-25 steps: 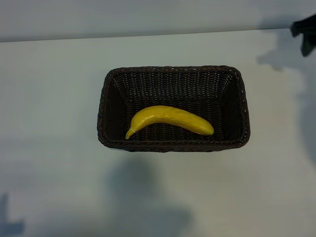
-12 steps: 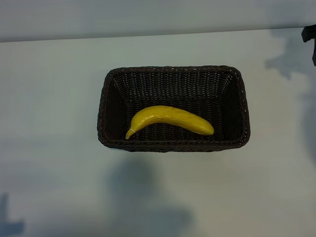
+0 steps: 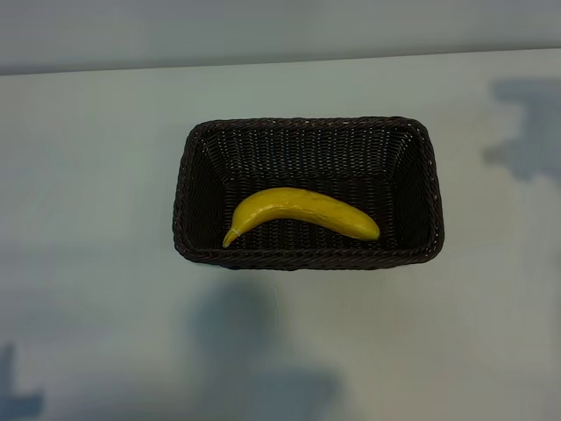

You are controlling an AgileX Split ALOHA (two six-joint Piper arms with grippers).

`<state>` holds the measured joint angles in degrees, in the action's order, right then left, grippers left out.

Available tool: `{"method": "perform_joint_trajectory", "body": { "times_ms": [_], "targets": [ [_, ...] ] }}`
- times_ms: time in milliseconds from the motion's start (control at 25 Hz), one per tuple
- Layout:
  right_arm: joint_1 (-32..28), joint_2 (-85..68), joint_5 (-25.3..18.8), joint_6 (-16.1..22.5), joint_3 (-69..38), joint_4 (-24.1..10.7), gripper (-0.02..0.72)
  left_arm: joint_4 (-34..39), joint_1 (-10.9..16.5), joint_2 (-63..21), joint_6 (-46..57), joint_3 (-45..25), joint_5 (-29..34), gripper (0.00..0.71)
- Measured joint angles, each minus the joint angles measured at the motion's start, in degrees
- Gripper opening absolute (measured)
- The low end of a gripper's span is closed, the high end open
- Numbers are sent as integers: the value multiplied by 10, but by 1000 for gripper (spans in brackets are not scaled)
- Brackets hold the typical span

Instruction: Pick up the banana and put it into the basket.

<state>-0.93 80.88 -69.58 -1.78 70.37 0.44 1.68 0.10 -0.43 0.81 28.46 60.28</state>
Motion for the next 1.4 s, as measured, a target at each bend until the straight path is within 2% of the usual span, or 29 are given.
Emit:
{"method": "perform_joint_trajectory", "body": {
  "times_ms": [440,720,920,1400],
  "targets": [
    [0,-239,2,1,-240,0,606,0,0,0,0,0,0,574],
    [0,-327,66,1,-394,0,606,0,0,0,0,0,0,574],
    [0,-372,78,5,-425,-1,606,0,0,0,0,0,0,574],
    [0,-500,83,5,-425,-1,606,0,0,0,2,0,0,574]
  ]
}}
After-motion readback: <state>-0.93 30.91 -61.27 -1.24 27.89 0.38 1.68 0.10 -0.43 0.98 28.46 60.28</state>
